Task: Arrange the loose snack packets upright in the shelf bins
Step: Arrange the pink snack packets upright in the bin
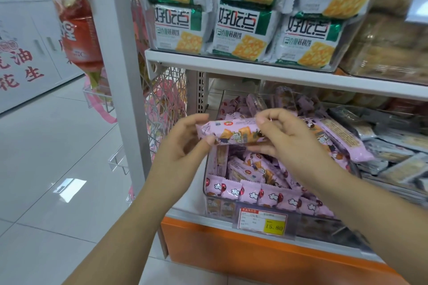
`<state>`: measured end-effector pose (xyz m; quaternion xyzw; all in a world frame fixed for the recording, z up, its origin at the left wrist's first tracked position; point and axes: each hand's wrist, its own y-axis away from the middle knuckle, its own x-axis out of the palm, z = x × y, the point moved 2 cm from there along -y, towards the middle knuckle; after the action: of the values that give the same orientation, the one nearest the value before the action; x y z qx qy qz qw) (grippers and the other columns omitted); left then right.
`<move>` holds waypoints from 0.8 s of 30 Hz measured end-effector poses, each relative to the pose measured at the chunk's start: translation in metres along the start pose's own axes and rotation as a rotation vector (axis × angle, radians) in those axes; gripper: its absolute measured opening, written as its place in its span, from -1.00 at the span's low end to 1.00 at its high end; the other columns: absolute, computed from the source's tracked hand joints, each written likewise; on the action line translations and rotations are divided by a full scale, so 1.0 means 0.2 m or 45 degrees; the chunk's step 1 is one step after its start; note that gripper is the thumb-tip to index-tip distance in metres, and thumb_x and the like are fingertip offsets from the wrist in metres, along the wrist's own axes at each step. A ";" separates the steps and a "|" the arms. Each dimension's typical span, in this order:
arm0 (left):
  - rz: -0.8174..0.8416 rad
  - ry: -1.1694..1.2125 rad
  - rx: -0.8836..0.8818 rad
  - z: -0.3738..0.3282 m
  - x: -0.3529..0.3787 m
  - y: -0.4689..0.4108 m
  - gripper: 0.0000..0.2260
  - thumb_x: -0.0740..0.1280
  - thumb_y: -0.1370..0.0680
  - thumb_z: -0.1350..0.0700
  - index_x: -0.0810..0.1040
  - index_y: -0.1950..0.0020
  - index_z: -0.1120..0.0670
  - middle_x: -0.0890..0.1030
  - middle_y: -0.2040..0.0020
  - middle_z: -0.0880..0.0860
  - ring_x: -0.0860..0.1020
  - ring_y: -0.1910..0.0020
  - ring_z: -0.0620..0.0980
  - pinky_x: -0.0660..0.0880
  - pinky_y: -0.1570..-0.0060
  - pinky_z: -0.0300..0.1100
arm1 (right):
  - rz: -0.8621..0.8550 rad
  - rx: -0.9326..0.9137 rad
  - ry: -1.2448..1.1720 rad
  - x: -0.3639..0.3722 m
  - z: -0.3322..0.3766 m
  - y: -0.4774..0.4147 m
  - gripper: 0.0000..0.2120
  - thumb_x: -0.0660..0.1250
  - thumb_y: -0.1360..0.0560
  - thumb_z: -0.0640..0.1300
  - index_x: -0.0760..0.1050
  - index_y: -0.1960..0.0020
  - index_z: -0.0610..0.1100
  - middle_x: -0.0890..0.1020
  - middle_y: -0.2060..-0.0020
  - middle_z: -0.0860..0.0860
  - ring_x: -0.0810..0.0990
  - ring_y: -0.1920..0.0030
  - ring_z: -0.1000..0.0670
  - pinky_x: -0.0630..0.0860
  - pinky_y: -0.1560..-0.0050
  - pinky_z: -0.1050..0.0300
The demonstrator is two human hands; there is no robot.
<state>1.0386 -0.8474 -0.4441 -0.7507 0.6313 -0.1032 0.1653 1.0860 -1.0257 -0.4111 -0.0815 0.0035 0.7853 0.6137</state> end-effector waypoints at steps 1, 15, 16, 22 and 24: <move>0.005 0.037 0.000 -0.01 0.00 0.00 -0.72 0.32 -0.53 0.26 0.49 -0.13 -0.08 0.65 0.02 -0.15 0.60 -0.02 -0.23 0.49 0.05 -0.38 | 0.028 0.039 -0.001 0.00 -0.01 0.00 -0.91 0.24 -0.56 -0.09 0.49 0.00 -0.09 0.58 0.00 -0.09 0.67 0.11 0.03 0.62 0.03 0.11; 0.034 0.076 -0.094 -0.02 -0.02 -0.01 -0.71 0.41 -0.44 0.19 0.52 -0.11 -0.06 0.68 0.08 -0.15 0.62 0.12 -0.19 0.51 0.11 -0.38 | 0.056 0.223 -0.282 0.07 -0.02 0.00 -0.88 0.23 -0.57 -0.13 0.48 -0.05 -0.16 0.62 -0.05 -0.14 0.65 0.01 -0.03 0.62 0.06 0.17; -0.020 0.065 -0.076 -0.03 -0.04 -0.01 -0.70 0.42 -0.43 0.16 0.51 -0.12 -0.07 0.68 0.08 -0.11 0.62 0.13 -0.18 0.51 0.12 -0.37 | 0.053 0.164 -0.085 0.05 -0.01 0.00 -0.86 0.23 -0.58 -0.10 0.49 -0.08 -0.13 0.61 -0.09 -0.09 0.64 -0.02 0.01 0.62 0.05 0.20; -0.178 -0.021 0.031 -0.08 -0.11 -0.02 -0.68 0.44 -0.42 0.12 0.45 -0.11 -0.07 0.62 0.12 -0.03 0.56 0.22 -0.16 0.47 0.15 -0.36 | 0.335 -0.084 0.981 0.06 0.02 -0.12 -0.65 0.19 -0.60 -0.14 0.35 -0.38 -0.06 0.50 -0.28 0.01 0.53 -0.19 0.05 0.47 -0.18 0.16; -0.193 -0.020 0.037 -0.07 -0.10 -0.02 -0.72 0.44 -0.41 0.11 0.46 -0.04 -0.07 0.61 0.21 -0.10 0.53 0.23 -0.14 0.48 0.15 -0.35 | 0.455 -0.074 1.170 0.09 -0.01 -0.14 -0.58 0.17 -0.61 -0.16 0.26 -0.45 -0.08 0.44 -0.36 -0.03 0.53 -0.18 0.01 0.41 -0.10 0.27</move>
<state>1.0326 -0.8297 -0.4280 -0.7946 0.5698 -0.1188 0.1728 1.1094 -1.0005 -0.4119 -0.4346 0.2657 0.7609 0.4020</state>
